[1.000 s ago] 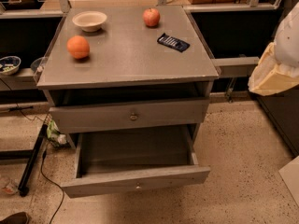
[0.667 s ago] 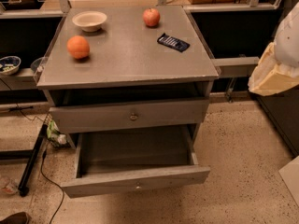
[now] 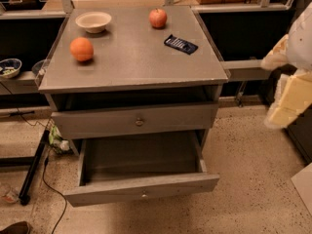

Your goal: Close middle drawer

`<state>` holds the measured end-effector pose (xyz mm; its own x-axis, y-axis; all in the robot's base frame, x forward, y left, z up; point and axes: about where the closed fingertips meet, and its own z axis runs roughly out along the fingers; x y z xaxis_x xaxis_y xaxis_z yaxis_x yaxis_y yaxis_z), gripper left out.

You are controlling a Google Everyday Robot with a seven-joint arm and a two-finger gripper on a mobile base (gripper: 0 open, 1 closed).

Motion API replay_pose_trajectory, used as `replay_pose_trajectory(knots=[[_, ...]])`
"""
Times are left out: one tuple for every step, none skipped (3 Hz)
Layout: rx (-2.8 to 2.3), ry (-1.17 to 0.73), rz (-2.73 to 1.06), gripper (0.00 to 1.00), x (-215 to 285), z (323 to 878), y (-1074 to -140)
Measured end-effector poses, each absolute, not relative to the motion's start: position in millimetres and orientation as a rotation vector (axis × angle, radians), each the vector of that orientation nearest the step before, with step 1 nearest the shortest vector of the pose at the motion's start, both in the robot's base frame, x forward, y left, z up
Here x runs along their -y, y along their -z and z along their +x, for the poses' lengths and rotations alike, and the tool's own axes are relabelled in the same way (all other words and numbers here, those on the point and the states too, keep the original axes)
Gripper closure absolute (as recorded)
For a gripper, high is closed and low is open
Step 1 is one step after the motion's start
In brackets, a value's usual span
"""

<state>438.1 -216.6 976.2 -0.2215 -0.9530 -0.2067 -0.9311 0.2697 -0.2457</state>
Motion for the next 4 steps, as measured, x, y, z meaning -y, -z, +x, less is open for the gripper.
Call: replay_pose_trajectory(knots=[[-2.232, 0.099, -1.725, 0.04, 216.6, 438.1, -976.2], [-2.232, 0.099, -1.725, 0.05, 216.6, 438.1, -976.2], [-2.232, 0.099, -1.725, 0.24, 216.6, 438.1, -976.3], [-2.232, 0.099, -1.724, 0.48, 216.6, 438.2, -976.3]])
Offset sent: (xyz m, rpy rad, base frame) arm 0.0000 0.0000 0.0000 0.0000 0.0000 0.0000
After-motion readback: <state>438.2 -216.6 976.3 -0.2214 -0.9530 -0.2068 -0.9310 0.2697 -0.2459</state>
